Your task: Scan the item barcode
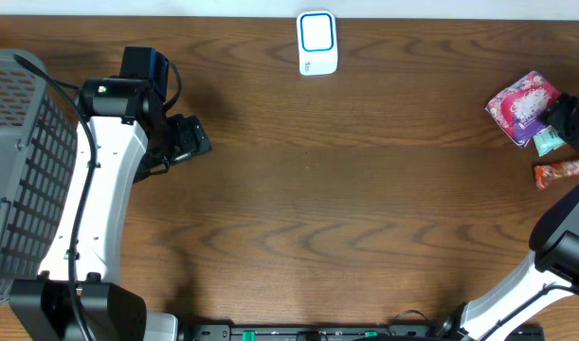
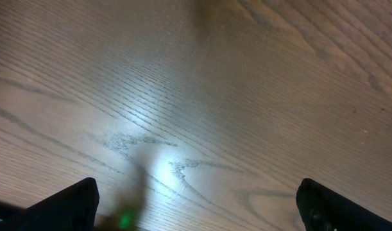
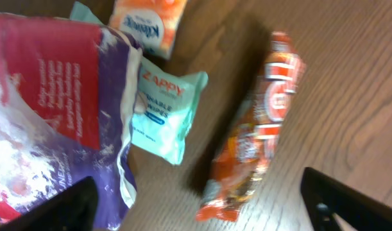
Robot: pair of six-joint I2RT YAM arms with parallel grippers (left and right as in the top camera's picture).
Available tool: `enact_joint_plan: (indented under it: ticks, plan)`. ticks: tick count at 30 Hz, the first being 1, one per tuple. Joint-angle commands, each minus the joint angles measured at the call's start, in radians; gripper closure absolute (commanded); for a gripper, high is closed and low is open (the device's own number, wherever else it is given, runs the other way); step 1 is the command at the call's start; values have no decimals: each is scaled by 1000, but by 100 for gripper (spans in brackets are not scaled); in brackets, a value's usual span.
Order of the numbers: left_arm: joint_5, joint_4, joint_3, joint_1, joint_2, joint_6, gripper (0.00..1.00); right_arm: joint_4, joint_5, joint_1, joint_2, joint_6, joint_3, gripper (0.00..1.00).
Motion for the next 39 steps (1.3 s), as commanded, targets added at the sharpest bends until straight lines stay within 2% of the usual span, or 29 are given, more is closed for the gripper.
enact_joint_plan:
  ticks: [1,8,13,21,25,30,35,39]
  plan:
    - [-12,-1,-1,2,5,13,2,-26,-3,2,-25,11,-7,1]
    - [-12,-1,-1,2,5,13,2,-73,-238,3,-149,25,-7,1]
    - [-12,-1,-1,2,5,13,2,-157,-367,16,-342,83,-7,1]
    - [-12,-1,-1,2,5,13,2,-372,-410,101,-610,82,-43,1]
    - [-12,0,-1,2,5,13,2,-341,-410,194,-803,35,-213,1]
    - [-12,0,-1,2,5,13,2,-230,-410,319,-1089,-68,-507,1]
    - [-12,-1,-1,2,5,13,2,-225,-460,369,-1315,-37,-687,1]
    - [-12,0,-1,2,5,13,2,-228,-539,370,-1433,77,-765,1]
